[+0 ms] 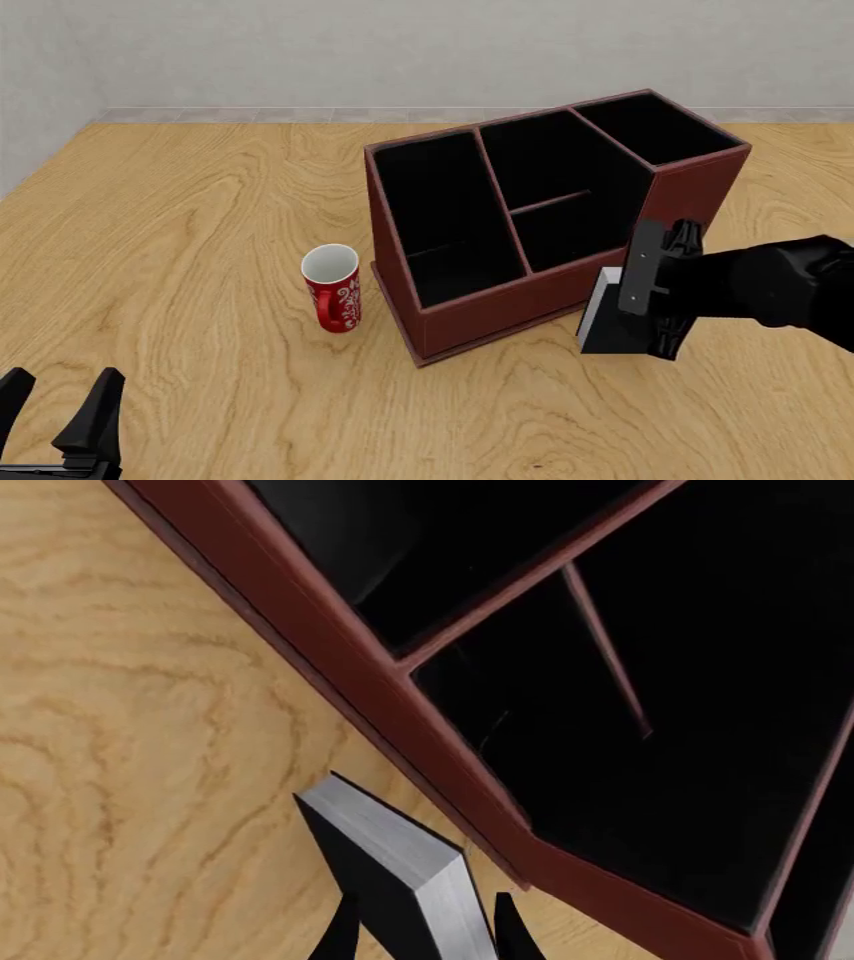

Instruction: Pick up the book and place it in the left compartment of the caddy.

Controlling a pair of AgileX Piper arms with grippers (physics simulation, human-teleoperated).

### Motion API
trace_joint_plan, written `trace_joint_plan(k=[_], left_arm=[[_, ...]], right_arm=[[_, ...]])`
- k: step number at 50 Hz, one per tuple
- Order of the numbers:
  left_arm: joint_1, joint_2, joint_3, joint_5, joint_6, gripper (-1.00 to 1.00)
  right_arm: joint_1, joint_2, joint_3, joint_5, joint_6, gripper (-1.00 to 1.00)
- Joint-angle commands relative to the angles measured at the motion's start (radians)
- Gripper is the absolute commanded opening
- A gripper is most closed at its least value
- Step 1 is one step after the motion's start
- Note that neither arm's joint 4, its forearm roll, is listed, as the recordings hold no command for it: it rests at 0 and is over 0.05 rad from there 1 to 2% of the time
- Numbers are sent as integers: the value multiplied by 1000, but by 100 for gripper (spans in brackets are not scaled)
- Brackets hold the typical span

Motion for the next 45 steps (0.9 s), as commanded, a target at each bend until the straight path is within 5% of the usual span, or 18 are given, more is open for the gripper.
trace_joint_plan(k=[1, 41, 42, 45], left_arm=[[0, 0, 0, 0, 0, 100], [0, 0, 0, 0, 0, 100], [0, 0, 0, 0, 0, 100], [0, 0, 0, 0, 0, 100]], right_arm=[[-8, 28, 21, 11, 5, 100], [47, 72, 53, 33, 84, 100], [49, 71, 57, 33, 85, -100], [51, 65, 65, 40, 86, -100]])
